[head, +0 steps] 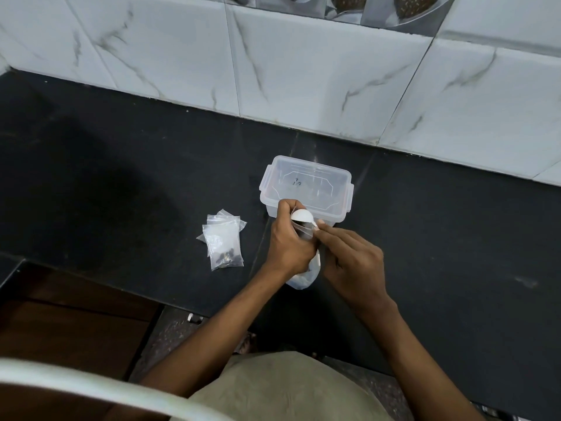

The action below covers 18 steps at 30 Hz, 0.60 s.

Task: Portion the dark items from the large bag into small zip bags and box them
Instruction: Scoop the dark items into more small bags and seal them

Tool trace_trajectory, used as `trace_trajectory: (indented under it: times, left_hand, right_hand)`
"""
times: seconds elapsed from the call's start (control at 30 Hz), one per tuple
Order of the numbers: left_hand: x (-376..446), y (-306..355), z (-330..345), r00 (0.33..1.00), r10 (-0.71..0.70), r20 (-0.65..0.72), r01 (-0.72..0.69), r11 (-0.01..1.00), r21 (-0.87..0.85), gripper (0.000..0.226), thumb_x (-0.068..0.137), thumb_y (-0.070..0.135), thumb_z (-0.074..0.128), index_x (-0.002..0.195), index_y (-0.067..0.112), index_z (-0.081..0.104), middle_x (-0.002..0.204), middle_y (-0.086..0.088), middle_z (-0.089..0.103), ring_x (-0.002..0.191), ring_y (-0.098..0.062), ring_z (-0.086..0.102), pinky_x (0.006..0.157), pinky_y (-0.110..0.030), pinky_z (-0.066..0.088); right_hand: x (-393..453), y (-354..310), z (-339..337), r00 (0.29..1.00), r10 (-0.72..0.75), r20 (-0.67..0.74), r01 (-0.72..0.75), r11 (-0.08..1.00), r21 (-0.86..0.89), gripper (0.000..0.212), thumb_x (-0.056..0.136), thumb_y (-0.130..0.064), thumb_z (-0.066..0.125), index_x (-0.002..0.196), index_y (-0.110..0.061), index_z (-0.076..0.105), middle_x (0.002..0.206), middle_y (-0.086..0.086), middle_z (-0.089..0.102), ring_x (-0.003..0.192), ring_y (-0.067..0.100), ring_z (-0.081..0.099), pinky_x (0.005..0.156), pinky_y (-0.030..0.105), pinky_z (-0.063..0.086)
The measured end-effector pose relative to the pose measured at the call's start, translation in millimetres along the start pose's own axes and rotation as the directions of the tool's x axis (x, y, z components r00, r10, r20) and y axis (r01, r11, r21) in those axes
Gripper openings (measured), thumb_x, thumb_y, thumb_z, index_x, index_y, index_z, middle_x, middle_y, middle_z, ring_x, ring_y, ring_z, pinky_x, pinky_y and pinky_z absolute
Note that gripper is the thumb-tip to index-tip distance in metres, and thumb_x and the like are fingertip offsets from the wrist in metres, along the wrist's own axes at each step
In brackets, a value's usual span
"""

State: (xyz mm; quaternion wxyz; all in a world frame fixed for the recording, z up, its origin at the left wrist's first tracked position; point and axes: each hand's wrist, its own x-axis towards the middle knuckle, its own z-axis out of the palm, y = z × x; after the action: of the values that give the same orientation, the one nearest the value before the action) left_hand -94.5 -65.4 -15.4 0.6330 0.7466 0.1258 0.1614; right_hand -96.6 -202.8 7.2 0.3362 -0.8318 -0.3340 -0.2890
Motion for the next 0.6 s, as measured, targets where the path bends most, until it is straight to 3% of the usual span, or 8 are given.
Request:
trace_trajectory:
  times: [0.1, 0.2, 0.3, 0.37, 0.43, 0.47, 0.53, 0.6]
  left_hand:
    - [2, -4, -3, 1.0, 0.014, -0.01, -0.013, 0.998, 0.058, 0.051, 0.069, 0.019, 0.079, 0.108, 0.009, 0.048, 0.093, 0.004, 0.06, 0.081, -0.005, 0.058, 0.075, -0.024, 0.052]
    - [3, -11, -7, 1.0, 0.012, -0.005, -0.011, 0.995, 0.096, 0.051, 0.07, 0.01, 0.082, 0.107, 0.012, 0.046, 0.097, 0.004, 0.058, 0.085, -0.003, 0.058, 0.075, -0.014, 0.049]
    - [4, -14, -8, 1.0, 0.008, 0.009, -0.009, 0.993, 0.12, 0.05, 0.07, 0.007, 0.08, 0.103, 0.016, 0.044, 0.093, 0.006, 0.053, 0.081, -0.004, 0.053, 0.072, -0.014, 0.045]
    - [3, -16, -9, 1.0, 0.008, 0.024, -0.012, 0.99, 0.141, 0.051, 0.07, 0.005, 0.081, 0.102, 0.017, 0.043, 0.091, 0.007, 0.052, 0.08, -0.003, 0.051, 0.071, -0.014, 0.044]
    - [3, -16, -9, 0.999, 0.007, 0.043, -0.014, 0.986, 0.163, 0.053, 0.071, 0.004, 0.082, 0.102, 0.018, 0.042, 0.091, 0.008, 0.052, 0.08, -0.005, 0.052, 0.07, -0.011, 0.044]
    - [3, -16, -9, 0.999, 0.006, 0.049, -0.015, 0.986, 0.168, 0.053, 0.072, 0.004, 0.083, 0.103, 0.019, 0.042, 0.091, 0.008, 0.052, 0.081, -0.006, 0.053, 0.07, -0.009, 0.043]
    - [3, -13, -7, 0.999, 0.006, 0.048, -0.013, 0.987, 0.163, 0.053, 0.073, 0.003, 0.082, 0.104, 0.018, 0.042, 0.095, 0.005, 0.054, 0.084, -0.007, 0.055, 0.072, -0.006, 0.043]
    - [3, -10, -4, 0.999, 0.011, 0.039, -0.016, 0.992, 0.127, 0.051, 0.073, 0.005, 0.082, 0.106, 0.015, 0.044, 0.097, 0.0, 0.057, 0.084, -0.007, 0.057, 0.073, -0.008, 0.045]
  right_hand:
    - [9, -7, -3, 0.939, 0.342, -0.03, -0.325, 0.914, 0.244, 0.027, 0.079, 0.008, 0.081, 0.104, -0.002, 0.079, 0.097, 0.005, 0.079, 0.085, 0.012, 0.076, 0.076, 0.026, 0.062]
    - [20, -10, -9, 0.754, 0.64, 0.148, -0.631, 0.641, 0.436, 0.031, 0.077, 0.005, 0.084, 0.106, -0.005, 0.079, 0.1, 0.001, 0.078, 0.09, 0.009, 0.076, 0.082, 0.026, 0.061]
    - [25, -5, -11, 0.584, 0.729, 0.357, -0.768, 0.354, 0.534, 0.03, 0.076, 0.01, 0.081, 0.101, -0.006, 0.079, 0.094, 0.01, 0.079, 0.085, 0.026, 0.078, 0.075, 0.036, 0.064]
    - [24, -2, -12, 0.537, 0.734, 0.416, -0.787, 0.258, 0.561, 0.029, 0.075, 0.013, 0.08, 0.099, -0.005, 0.078, 0.092, 0.014, 0.079, 0.085, 0.032, 0.077, 0.073, 0.037, 0.064]
    - [21, -2, -10, 0.552, 0.735, 0.393, -0.787, 0.304, 0.537, 0.03, 0.075, 0.01, 0.081, 0.101, -0.005, 0.078, 0.095, 0.011, 0.079, 0.088, 0.029, 0.077, 0.077, 0.038, 0.064]
    - [20, -4, -10, 0.597, 0.729, 0.334, -0.767, 0.399, 0.502, 0.03, 0.076, 0.007, 0.083, 0.103, -0.006, 0.079, 0.097, 0.008, 0.079, 0.09, 0.023, 0.077, 0.081, 0.037, 0.063]
    - [18, -8, -11, 0.791, 0.601, 0.115, -0.592, 0.705, 0.39, 0.027, 0.08, 0.004, 0.081, 0.105, -0.006, 0.079, 0.101, 0.003, 0.079, 0.091, 0.012, 0.076, 0.084, 0.029, 0.062]
    - [13, -8, -10, 0.957, 0.289, -0.036, -0.275, 0.937, 0.218, 0.021, 0.083, 0.005, 0.076, 0.102, -0.002, 0.079, 0.099, 0.005, 0.078, 0.088, 0.011, 0.075, 0.081, 0.023, 0.06]
